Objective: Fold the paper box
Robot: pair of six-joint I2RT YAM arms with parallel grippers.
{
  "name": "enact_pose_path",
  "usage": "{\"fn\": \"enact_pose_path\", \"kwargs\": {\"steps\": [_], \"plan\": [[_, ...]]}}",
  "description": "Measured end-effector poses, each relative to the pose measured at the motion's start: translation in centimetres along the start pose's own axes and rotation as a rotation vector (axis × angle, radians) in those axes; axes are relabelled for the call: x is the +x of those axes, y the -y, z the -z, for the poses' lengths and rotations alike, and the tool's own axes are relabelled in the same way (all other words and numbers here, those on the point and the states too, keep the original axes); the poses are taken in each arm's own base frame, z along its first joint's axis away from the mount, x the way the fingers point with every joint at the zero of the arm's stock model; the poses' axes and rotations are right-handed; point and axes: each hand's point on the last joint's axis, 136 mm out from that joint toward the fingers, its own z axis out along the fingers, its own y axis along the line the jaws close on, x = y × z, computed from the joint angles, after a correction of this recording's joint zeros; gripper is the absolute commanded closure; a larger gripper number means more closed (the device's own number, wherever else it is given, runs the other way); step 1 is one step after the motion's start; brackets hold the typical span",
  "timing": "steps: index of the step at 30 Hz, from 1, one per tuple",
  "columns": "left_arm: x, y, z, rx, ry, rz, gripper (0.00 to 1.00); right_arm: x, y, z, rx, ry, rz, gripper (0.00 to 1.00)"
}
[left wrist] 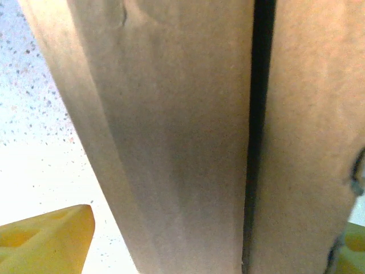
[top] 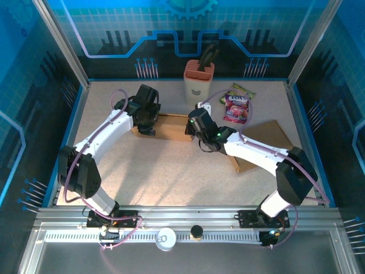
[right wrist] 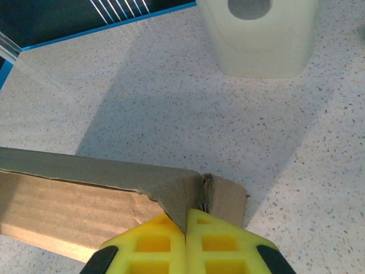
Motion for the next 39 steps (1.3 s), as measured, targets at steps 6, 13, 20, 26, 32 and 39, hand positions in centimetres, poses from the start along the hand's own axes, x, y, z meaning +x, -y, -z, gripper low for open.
{"fn": "enact_pose_path", "kwargs": {"steps": [6, 13, 20, 26, 32, 39], "plan": [[-0.8, 1.1, 2.3, 0.08, -0.016, -0.037, 0.11, -0.9, 0.0, -1.0, -0.001, -0.005, 0.021, 1.0], [-3.2, 1.6, 5.1, 0.191, 0.024, -0.194, 0.25, -1.6, -0.2, -2.1, -0.013, -0.019, 0.057, 1.0], [-9.1, 2.4, 8.6, 0.194, 0.343, -0.728, 0.41, -2.0, -0.4, -2.7, -0.03, -0.035, 0.093, 1.0], [-11.5, 1.3, 7.7, 0.081, 0.506, -1.142, 0.42, -2.0, -0.6, -2.8, -0.04, -0.041, 0.115, 1.0], [-13.6, 2.1, 5.5, -0.02, 0.566, -1.362, 0.35, -1.9, -0.9, -2.9, -0.053, -0.049, 0.126, 1.0], [-16.5, 1.8, 1.5, -0.074, 0.487, -1.411, 0.39, -1.8, -1.1, -3.0, -0.061, -0.055, 0.136, 1.0]]}}
